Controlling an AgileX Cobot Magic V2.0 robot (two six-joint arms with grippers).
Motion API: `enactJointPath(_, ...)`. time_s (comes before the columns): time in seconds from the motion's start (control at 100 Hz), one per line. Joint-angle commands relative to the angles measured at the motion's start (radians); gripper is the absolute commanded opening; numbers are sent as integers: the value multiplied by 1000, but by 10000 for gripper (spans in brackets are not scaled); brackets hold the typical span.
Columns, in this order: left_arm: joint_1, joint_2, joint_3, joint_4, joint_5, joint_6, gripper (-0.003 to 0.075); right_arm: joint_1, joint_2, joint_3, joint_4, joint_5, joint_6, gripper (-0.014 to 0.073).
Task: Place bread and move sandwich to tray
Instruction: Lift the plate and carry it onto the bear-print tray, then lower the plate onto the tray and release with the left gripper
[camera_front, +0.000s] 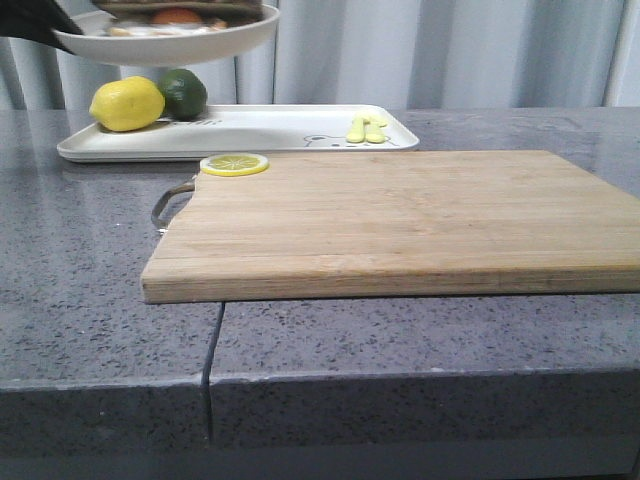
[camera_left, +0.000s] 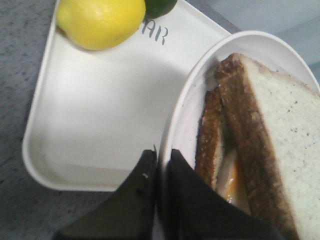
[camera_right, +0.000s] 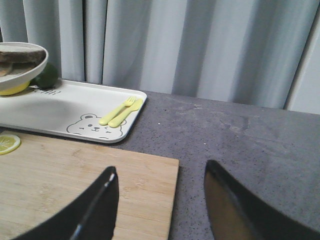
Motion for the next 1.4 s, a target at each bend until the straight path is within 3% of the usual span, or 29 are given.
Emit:
enactJointPath(0.0, -30, 21, -106, -79, -23, -9, -20, -6, 2, -27, -3, -84, -3, 402)
enactJointPath(0.37, -54, 281, -389, -94, 85, -16, -20, -6, 2, -27, -3, -83, -3, 402)
enactJointPath(0.64, -61, 381, -503, -94, 89, -35, -20, -6, 2, -27, -3, -83, -3, 402)
enactJointPath(1.39, -70, 443, -509, -86, 68, -65, -20, -6, 2, -27, -3, -82, -3, 402)
